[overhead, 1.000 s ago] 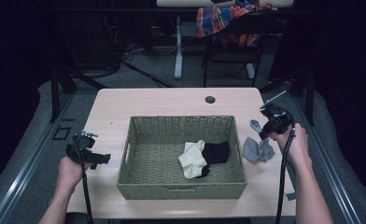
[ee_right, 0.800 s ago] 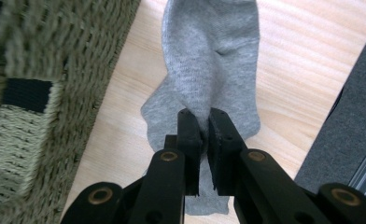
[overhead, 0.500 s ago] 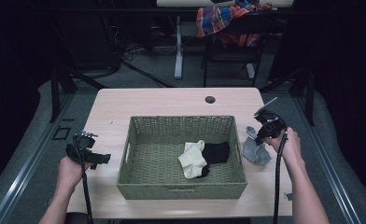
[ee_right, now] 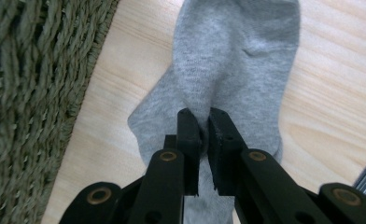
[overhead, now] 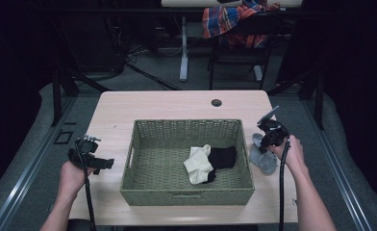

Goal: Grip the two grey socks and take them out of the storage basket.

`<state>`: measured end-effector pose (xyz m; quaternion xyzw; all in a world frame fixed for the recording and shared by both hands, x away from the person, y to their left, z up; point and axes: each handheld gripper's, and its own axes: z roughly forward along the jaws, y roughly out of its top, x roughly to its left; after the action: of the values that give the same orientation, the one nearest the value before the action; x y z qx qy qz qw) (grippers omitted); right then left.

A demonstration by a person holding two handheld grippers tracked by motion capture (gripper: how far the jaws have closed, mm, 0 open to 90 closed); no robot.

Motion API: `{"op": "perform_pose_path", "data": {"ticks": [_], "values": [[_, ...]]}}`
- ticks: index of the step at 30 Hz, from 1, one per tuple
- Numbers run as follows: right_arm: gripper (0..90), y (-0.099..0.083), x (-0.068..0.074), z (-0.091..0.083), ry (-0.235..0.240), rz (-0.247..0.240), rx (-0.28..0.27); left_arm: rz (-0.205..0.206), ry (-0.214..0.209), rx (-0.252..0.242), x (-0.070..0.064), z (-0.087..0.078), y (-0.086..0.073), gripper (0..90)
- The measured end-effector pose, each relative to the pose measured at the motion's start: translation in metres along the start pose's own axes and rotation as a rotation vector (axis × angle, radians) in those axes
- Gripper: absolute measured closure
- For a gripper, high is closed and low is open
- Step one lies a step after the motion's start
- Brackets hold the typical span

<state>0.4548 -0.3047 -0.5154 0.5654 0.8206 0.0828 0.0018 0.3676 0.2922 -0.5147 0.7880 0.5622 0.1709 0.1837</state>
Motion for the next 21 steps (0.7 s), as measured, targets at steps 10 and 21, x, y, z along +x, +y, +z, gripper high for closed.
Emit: {"op": "perform_pose_path", "data": {"ticks": [10,21], "values": [[80.3,0.000,-0.004,0.011,0.009,-0.005,0.008,-0.001,0.001,-0.002,0.000,0.000,0.000,0.2],[38.2,-0.005,-0.005,-0.017,0.012,0.002,-0.087,-0.001,0.005,-0.005,0.000,0.000,0.000,0.1]]}}
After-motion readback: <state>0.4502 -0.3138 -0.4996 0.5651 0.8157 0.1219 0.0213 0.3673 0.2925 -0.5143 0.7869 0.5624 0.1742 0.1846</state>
